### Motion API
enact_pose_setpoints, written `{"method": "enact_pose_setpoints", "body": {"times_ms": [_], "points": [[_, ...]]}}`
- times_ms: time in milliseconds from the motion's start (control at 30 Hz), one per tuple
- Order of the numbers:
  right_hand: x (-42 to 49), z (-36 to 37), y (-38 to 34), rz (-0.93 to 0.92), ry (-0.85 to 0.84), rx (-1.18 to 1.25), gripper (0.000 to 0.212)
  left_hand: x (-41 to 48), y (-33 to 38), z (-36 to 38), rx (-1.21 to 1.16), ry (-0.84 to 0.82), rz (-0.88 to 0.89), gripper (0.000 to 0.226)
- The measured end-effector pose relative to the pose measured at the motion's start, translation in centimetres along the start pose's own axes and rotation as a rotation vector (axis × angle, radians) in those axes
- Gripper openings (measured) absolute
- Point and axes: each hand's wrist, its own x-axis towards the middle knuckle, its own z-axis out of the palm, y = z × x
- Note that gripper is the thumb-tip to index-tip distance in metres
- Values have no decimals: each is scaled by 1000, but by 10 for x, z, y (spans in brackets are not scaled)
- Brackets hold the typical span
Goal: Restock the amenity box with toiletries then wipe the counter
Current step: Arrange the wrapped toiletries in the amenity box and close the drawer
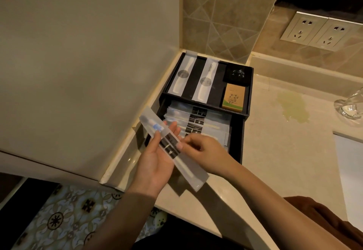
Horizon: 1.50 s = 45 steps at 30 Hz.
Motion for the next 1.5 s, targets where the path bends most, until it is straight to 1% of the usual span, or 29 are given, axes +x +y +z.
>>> {"method": "enact_pose_setpoints", "body": {"times_ms": [33, 67, 167, 233, 333, 433, 500, 533, 600, 633, 667, 767, 833, 900, 1000, 1100, 1233, 1333, 1500], "points": [[-2, 1, 0, 16, -37, 28, 19, 2, -2, 3, -7, -4, 9, 36], [-3, 1, 1, 40, -39, 57, 17, 5, -3, 7, -13, -7, 14, 36], [-3, -9, 9, 109, 5, 110, 12, 11, 0, 10, 45, 27, 62, 32], [-6, -17, 15, 152, 0, 122, 15, 16, 5, 9, 152, 75, 92, 30], [-8, -30, 22, 181, 24, 149, 18, 22, 11, 2, 236, 146, 75, 35], [-4, -44, 29, 198, 80, 109, 20, 20, 15, -5, 329, 160, 107, 36], [-1, -53, 34, 191, 115, 104, 22, 16, 19, -10, 439, 225, 203, 32], [1, -57, 38, 194, 134, 91, 23, 15, 21, -14, 551, 293, 287, 29], [4, -62, 47, 218, 162, 41, 25, 12, 25, -24, 850, 423, 477, 24], [6, -63, 52, 232, 160, 24, 26, 11, 25, -29, 952, 438, 538, 25], [9, -62, 56, 243, 142, 13, 27, 10, 24, -33, 1000, 434, 563, 26], [18, -51, 63, 242, 15, -14, 34, 12, 18, -40, 1007, 434, 537, 30], [23, -40, 65, 230, -53, -34, 31, 17, 16, -44, 1017, 421, 468, 37], [28, -29, 66, 230, -84, -75, 25, 22, 18, -49, 1089, 441, 436, 35], [33, -15, 69, 210, -92, -227, 19, 27, 22, -52, 1132, 441, 416, 34], [35, -7, 72, 152, -62, -378, 17, 29, 24, -49, 1152, 425, 391, 36], [38, -5, 73, 22, 11, -458, 17, 29, 24, -52, 1148, 413, 395, 36], [44, -5, 72, -79, -28, -515, 20, 30, 25, -51, 1146, 412, 396, 36], [55, -1, 71, -147, -120, -539, 22, 28, 25, -51, 1137, 404, 397, 36]]}}
